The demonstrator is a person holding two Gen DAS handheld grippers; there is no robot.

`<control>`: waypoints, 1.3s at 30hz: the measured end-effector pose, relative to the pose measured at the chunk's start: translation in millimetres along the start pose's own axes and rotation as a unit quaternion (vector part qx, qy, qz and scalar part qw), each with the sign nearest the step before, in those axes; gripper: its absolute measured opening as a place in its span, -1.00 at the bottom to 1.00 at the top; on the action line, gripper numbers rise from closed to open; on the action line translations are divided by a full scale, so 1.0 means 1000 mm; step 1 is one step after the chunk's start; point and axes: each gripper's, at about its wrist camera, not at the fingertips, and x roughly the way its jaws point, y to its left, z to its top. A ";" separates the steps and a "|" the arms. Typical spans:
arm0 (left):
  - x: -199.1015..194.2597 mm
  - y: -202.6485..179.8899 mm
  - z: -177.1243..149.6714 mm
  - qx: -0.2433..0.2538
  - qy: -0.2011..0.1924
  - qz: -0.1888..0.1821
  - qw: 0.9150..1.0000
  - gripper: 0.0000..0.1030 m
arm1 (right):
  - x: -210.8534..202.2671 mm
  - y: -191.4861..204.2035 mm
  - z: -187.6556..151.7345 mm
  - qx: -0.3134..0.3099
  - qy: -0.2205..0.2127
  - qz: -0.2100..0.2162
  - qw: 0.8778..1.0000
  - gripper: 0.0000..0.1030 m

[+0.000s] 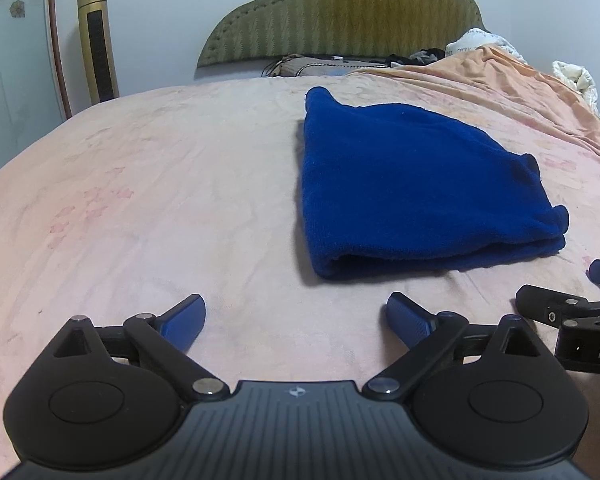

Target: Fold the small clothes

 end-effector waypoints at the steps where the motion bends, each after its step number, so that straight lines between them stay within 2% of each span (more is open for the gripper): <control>1: 0.000 0.000 0.000 0.000 -0.001 0.000 1.000 0.91 | 0.001 0.000 -0.001 0.000 0.000 0.000 1.000 0.94; 10: 0.002 0.003 -0.002 -0.008 0.001 -0.001 1.000 1.00 | 0.008 0.006 0.002 -0.036 -0.002 -0.025 0.999 0.99; 17: 0.003 0.003 -0.002 -0.009 0.000 -0.001 1.000 1.00 | 0.015 -0.003 0.002 -0.012 0.016 -0.006 1.000 1.00; 39: 0.003 0.003 -0.002 -0.008 0.001 0.000 1.000 1.00 | 0.014 -0.005 0.001 -0.006 0.017 -0.002 1.000 1.00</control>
